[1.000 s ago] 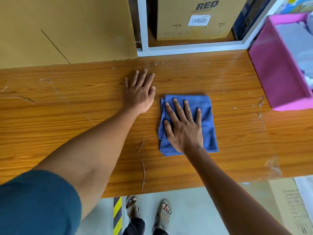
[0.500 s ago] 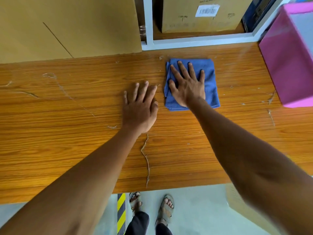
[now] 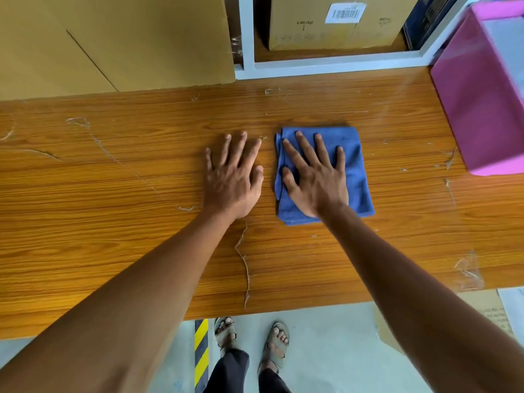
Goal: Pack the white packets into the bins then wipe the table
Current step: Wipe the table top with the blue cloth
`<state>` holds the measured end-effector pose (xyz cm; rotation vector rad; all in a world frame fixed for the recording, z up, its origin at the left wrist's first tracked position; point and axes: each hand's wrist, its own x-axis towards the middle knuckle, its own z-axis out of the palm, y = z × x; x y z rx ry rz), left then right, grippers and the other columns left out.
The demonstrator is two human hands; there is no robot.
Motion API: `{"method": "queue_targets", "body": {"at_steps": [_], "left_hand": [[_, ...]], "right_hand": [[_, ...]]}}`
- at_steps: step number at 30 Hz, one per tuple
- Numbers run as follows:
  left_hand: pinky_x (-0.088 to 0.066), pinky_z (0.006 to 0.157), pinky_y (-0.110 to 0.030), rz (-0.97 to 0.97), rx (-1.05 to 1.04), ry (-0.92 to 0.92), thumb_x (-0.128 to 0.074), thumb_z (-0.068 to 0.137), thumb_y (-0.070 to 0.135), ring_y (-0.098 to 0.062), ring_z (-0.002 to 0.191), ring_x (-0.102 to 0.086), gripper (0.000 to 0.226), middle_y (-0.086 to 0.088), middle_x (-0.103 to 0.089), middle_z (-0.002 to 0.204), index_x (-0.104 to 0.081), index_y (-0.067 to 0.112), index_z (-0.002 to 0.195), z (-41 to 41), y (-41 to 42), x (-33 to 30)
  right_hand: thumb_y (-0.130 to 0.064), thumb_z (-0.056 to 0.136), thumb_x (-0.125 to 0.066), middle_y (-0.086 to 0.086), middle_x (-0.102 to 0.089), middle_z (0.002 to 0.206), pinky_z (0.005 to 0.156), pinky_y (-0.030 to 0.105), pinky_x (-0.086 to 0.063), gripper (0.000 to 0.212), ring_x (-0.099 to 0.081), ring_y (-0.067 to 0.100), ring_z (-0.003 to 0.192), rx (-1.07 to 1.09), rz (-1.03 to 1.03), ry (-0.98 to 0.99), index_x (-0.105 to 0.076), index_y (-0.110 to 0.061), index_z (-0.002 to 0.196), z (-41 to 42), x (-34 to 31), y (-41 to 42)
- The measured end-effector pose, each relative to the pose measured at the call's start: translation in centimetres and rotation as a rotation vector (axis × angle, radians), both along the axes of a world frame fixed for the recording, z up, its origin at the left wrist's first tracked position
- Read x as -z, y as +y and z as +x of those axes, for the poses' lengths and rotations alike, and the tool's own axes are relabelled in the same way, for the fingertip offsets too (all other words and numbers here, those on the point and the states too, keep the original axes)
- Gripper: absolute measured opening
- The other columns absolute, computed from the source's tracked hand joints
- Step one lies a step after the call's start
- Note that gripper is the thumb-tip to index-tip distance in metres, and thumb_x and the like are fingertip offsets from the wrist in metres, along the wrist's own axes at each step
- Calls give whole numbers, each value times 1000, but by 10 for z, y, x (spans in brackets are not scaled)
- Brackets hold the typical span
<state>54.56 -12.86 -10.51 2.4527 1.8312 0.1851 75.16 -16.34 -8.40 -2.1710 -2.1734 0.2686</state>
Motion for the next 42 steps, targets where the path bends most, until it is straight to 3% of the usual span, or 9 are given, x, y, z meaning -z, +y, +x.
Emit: {"method": "queue_targets", "body": {"at_steps": [6, 12, 15, 25, 28, 36, 42], "left_hand": [[-6, 128, -65, -8, -10, 9, -15, 110, 55, -25, 164, -1, 60, 6, -3, 178, -9, 41, 168, -1, 2, 1], [-9, 128, -65, 7, -13, 8, -23, 109, 56, -27, 164, -7, 61, 6, -10, 178, -15, 40, 167, 0, 3, -1], [-8, 128, -64, 4, -19, -5, -26, 109, 55, -27, 164, -8, 61, 6, -11, 177, -17, 40, 167, 2, 0, 0], [-6, 128, -64, 13, -38, -18, -20, 109, 53, -24, 164, -4, 59, 8, -9, 177, -14, 44, 167, 3, 3, 4], [-5, 128, -64, 1, -25, -23, -21, 109, 56, -25, 164, -5, 59, 8, -10, 177, -14, 45, 166, -1, 5, 2], [-7, 128, -65, -69, -104, -13, -18, 107, 57, -28, 164, -6, 61, 6, -9, 178, -16, 43, 167, 5, -10, -11], [-6, 128, -64, -62, -129, -15, -17, 108, 55, -29, 164, -2, 63, 3, -6, 178, -14, 36, 169, 8, -81, -6]], "right_hand": [[-65, 103, -9, -10, 1, 176, 125, 67, 1, 68, 5, 24, 163, 34, -16, -19, -2, -41, 167, 5, 0, 75], [-63, 107, -16, -9, -4, 176, 126, 65, -2, 66, 1, 24, 163, -10, 25, -9, -8, -39, 168, -2, 5, -33], [-65, 106, -17, -10, -5, 176, 126, 66, -2, 66, 1, 24, 163, 7, 7, -8, -10, -40, 167, -1, 4, -42], [-64, 104, -7, -11, 1, 176, 125, 67, 1, 66, 5, 24, 163, 34, -11, -33, -1, -42, 167, 13, 4, 87], [-60, 106, -7, -10, -1, 176, 126, 66, 1, 64, 4, 24, 163, 10, 7, -9, -4, -41, 167, 7, 6, 49], [-53, 109, -21, -8, -8, 176, 124, 68, -6, 61, -1, 27, 163, -27, 16, -26, -12, -37, 168, -13, 5, -141], [-56, 109, -22, -7, -6, 177, 125, 68, -4, 63, 0, 27, 163, -20, -12, -34, -13, -38, 168, -10, 0, -155]]}}
